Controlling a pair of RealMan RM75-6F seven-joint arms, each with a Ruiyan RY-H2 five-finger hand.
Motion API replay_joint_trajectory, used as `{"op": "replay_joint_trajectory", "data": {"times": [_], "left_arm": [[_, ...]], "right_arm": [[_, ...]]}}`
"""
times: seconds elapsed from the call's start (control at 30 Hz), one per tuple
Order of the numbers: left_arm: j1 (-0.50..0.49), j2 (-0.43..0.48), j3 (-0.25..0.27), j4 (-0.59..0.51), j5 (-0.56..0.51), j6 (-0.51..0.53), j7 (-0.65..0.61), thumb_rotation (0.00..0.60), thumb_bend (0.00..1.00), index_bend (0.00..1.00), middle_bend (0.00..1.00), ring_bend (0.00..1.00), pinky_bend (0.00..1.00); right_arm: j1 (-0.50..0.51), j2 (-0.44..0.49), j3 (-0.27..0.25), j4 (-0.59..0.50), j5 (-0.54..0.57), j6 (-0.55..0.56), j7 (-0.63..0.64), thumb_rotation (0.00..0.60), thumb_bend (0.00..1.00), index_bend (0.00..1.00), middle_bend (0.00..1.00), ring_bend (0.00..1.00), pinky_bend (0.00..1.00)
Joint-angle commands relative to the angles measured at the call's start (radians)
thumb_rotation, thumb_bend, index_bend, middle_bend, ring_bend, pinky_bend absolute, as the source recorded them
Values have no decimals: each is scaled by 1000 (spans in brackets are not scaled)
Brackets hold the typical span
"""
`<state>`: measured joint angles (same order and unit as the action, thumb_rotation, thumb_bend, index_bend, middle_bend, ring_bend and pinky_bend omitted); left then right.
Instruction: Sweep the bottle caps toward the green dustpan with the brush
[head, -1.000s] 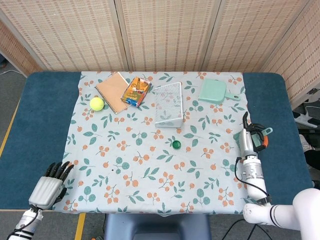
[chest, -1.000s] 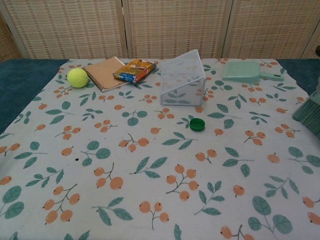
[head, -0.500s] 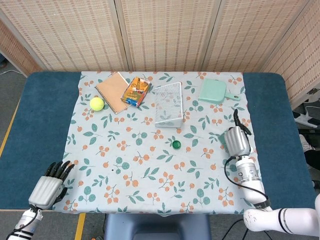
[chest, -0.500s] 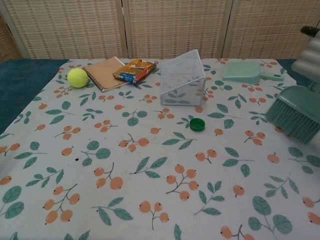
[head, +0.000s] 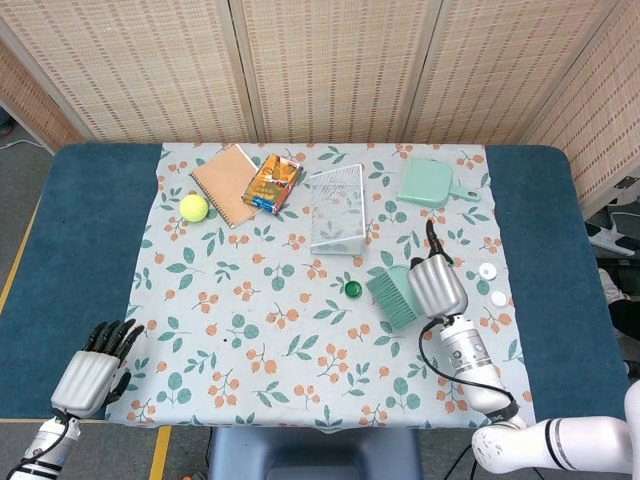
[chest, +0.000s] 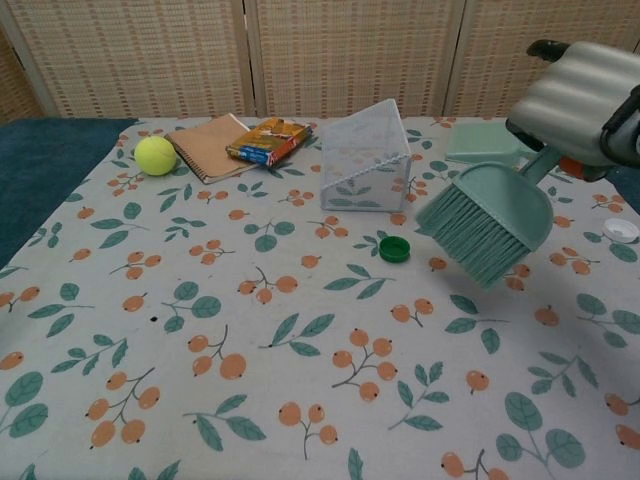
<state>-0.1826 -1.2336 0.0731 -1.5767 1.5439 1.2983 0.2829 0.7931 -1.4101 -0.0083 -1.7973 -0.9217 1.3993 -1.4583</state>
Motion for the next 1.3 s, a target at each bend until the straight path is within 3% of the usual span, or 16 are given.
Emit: {"op": "replay_joint_trajectory", "data": {"times": [0.03, 0.23, 0.6, 0.93, 1.3], "left_arm": [[0, 1, -1, 0, -2, 1, -3, 600, 456, 0, 0, 0, 80], [-1, 8, -4, 0, -5, -1, -16, 600, 455, 0, 0, 0, 80], [-2, 16, -4, 6, -5, -1, -35, 600, 455, 0, 0, 0, 80], [-4, 12, -6, 10, -11, -8, -33, 600, 456, 0, 0, 0, 80], [-3, 6, -4, 18, -15, -10, -26, 600, 457, 0, 0, 0, 80]], "right_arm": [[8, -51, 25, 3, -16, -20, 28, 600, 505, 970, 796, 506, 0], [42, -176, 63, 61, -14, -20, -19, 600, 505, 970, 796, 513, 0], [130, -371, 135, 224, 122, -12, -230, 600, 504, 970, 796, 513, 0], [148, -422, 138, 323, 186, -18, -267, 600, 505, 970, 796, 513, 0], [151, -409, 115, 372, 212, -19, -304, 600, 505, 970, 796, 513, 0]]}}
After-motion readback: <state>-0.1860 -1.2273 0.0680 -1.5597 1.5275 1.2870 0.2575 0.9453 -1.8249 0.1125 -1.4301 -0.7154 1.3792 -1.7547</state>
